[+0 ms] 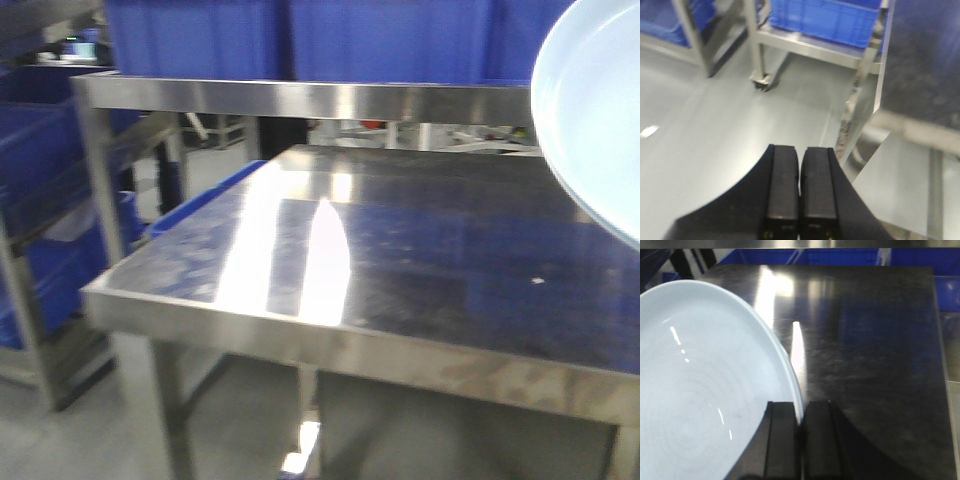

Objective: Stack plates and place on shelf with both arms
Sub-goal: 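Drive the base to the blue bin shelf holding the plates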

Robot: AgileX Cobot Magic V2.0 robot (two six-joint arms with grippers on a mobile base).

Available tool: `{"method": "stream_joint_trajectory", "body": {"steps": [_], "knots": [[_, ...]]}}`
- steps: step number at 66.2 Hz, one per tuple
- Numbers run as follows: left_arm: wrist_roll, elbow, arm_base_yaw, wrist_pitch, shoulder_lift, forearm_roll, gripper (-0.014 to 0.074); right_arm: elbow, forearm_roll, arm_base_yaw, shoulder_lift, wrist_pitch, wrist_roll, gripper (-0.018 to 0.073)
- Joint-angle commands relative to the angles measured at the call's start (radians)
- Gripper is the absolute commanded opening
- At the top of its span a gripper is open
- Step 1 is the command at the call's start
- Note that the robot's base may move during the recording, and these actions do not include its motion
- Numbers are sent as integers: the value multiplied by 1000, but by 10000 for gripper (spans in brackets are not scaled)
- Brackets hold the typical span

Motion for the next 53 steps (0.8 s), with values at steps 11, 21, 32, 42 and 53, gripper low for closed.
{"method": "stream_joint_trajectory", "body": {"steps": [11, 21, 32, 42, 53], "knots": [[2, -30, -3, -74, -1, -6, 83, -30, -4, -6, 2, -96, -2, 57], [2, -30, -3, -74, -1, -6, 83, -30, -4, -6, 2, -96, -2, 57], [2, -30, -3, -74, -1, -6, 83, -30, -4, -6, 2, -96, -2, 57], [2, -30, -3, -74, -1, -6, 83, -30, -4, -6, 2, -96, -2, 57], [2, -30, -3, -74, -1, -6, 83, -30, -4, -6, 2, -96, -2, 57]]}}
